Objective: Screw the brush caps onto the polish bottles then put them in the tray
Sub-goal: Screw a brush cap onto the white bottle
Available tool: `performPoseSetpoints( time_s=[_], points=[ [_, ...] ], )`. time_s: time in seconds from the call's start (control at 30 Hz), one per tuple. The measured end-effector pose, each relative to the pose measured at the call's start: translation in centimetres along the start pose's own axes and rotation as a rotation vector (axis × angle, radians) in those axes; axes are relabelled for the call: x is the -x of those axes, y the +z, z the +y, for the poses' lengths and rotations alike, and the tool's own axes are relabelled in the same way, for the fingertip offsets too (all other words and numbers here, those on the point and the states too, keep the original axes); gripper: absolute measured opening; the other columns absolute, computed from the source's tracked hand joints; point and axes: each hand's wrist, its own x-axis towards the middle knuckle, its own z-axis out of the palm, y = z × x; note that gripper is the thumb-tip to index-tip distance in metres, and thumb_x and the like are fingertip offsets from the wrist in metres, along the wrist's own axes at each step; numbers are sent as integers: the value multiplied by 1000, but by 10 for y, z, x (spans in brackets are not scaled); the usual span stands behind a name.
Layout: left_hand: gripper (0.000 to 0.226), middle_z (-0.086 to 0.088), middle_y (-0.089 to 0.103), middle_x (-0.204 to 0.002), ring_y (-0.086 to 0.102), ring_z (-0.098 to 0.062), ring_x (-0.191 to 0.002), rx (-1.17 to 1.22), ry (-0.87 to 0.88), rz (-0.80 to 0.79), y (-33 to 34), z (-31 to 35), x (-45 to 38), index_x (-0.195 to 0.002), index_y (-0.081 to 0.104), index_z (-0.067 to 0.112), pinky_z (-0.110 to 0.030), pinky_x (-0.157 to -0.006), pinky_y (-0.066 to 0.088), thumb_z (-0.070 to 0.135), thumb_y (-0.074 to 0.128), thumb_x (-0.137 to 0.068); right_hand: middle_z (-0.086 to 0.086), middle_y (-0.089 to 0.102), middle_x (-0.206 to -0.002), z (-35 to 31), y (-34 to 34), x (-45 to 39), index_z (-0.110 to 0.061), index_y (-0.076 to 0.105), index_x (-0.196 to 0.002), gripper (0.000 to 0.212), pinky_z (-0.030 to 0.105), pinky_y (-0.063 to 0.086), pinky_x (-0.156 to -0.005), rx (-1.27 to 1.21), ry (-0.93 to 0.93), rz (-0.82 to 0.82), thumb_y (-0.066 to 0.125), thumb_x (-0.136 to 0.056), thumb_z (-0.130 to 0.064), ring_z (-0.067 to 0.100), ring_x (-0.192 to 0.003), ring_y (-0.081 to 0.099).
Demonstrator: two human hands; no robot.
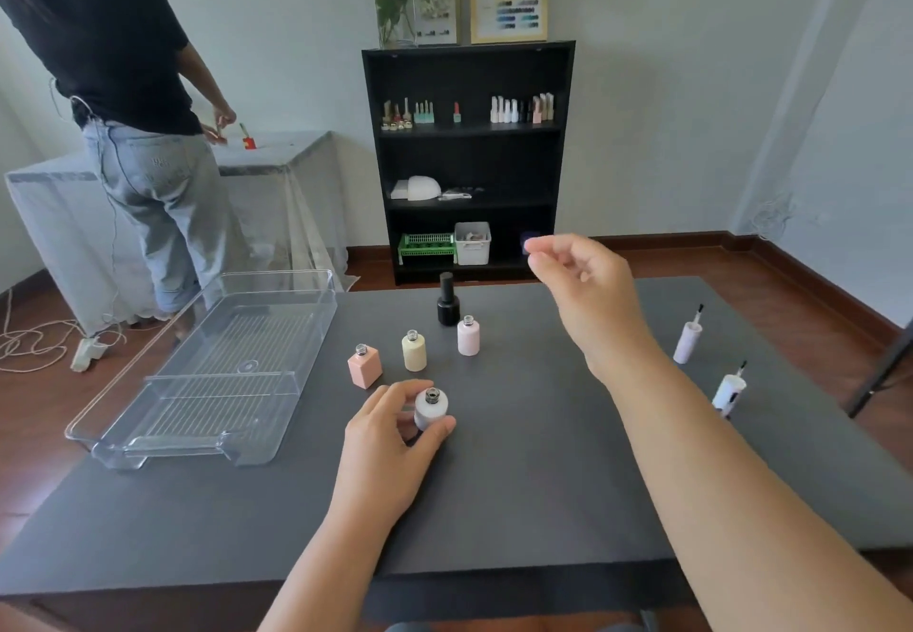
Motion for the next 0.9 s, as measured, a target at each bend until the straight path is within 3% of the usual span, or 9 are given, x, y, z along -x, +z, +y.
performPoseSetpoints(
  time_s=[0.1,0.23,0.3,0.37,0.43,0.53,0.6,0.77,0.9],
  points=[
    [36,22,64,-96,64,5,-78,42,-23,-3,3,8,-1,-96,64,47,-2,-68,45,27,83,-72,-17,64,-71,-16,-57,27,-32,72,-85,15,4,40,-51,-16,-45,78,62,-87,-20,-5,-59,52],
    [35,22,63,-98,63,3,-78,127,-52,-15,21,30,-5,-99,64,46,-6,-64,46,26,80,-75,6,69,-87,-9,-128,43,-36,72,-88,14,14,50,-66,-9,-45,250,63,-77,-36,8,-75,60],
    [37,23,61,-100,63,3,-77,158,-37,-44,35,43,-5,-99,63,49,-8,-67,45,24,80,-77,0,70,-88,13,-157,46,-38,71,-88,15,23,48,-75,41,12,337,62,-78,-32,8,-80,61],
    [38,23,60,-103,62,5,-79,164,-9,-82,47,53,-5,-101,62,49,-4,-67,44,23,79,-78,-16,68,-87,45,-177,50,-40,66,-95,22,24,44,-72,182,147,364,61,-80,-25,2,-79,59],
    [40,25,59,-106,60,8,-84,160,26,-124,58,61,-3,-113,63,42,1,-69,41,23,77,-80,-28,66,-89,76,-193,58,-38,57,-110,35,24,41,-68,325,308,296,63,-79,-23,0,-85,60],
    [46,22,59,-104,60,6,-86,144,50,-165,70,68,-2,-124,62,35,1,-74,40,23,75,-82,-19,70,-95,108,-199,69,-37,40,-126,62,26,43,-74,356,458,112,72,-76,-22,5,-91,62],
    [47,20,60,-100,59,6,-86,130,50,-181,74,71,0,-125,61,35,2,-74,39,23,75,-82,-16,70,-97,117,-193,71,-37,39,-128,65,29,44,-78,358,477,39,75,-75,-24,7,-92,62],
    [45,22,65,-99,60,8,-80,141,-2,-186,75,69,6,-113,60,43,1,-67,41,24,79,-77,-16,68,-86,124,-180,62,-34,53,-110,43,21,40,-68,471,402,56,75,-74,-24,3,-84,61],
    [41,31,63,-101,62,0,-78,132,-30,-187,68,64,10,-106,59,47,-7,-67,46,27,79,-76,-15,66,-79,126,-176,59,-26,69,-86,15,20,39,-61,505,362,93,77,-74,-24,13,-81,64]
  ],
)
